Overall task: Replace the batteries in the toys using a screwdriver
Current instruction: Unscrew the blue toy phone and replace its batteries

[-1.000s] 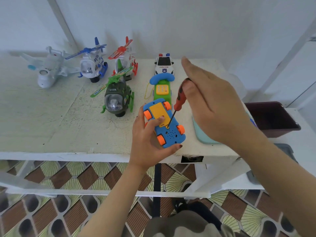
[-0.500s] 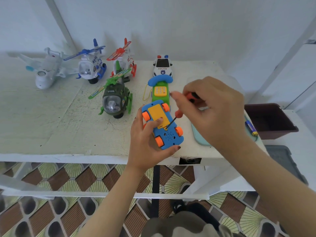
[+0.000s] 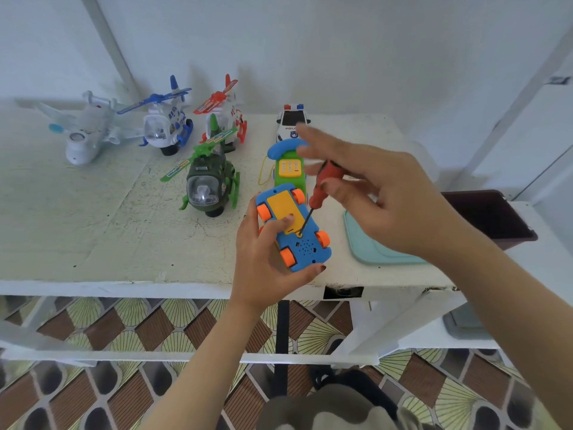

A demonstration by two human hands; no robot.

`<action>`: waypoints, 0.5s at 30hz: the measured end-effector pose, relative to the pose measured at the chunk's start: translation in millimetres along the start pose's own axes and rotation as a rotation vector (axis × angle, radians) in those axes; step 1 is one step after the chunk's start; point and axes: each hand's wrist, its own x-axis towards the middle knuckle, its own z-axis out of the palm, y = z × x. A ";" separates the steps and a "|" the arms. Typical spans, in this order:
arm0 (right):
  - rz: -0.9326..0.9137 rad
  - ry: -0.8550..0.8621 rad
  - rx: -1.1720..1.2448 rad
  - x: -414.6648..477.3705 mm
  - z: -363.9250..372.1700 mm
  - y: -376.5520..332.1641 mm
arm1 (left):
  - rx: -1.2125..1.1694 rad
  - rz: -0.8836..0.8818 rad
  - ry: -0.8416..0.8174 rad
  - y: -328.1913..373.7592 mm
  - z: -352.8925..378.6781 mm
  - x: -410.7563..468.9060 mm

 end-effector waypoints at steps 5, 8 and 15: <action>-0.062 0.149 -0.249 0.9 4.1 -6.8 | 0.113 -0.004 0.011 4.7 0.0 1.3; -0.035 0.220 -0.467 1.8 11.5 -12.6 | 0.116 -0.021 0.004 6.7 -0.6 1.4; 0.189 0.278 -0.716 8.9 8.7 -17.1 | 0.000 -0.037 -0.016 -1.8 1.8 0.0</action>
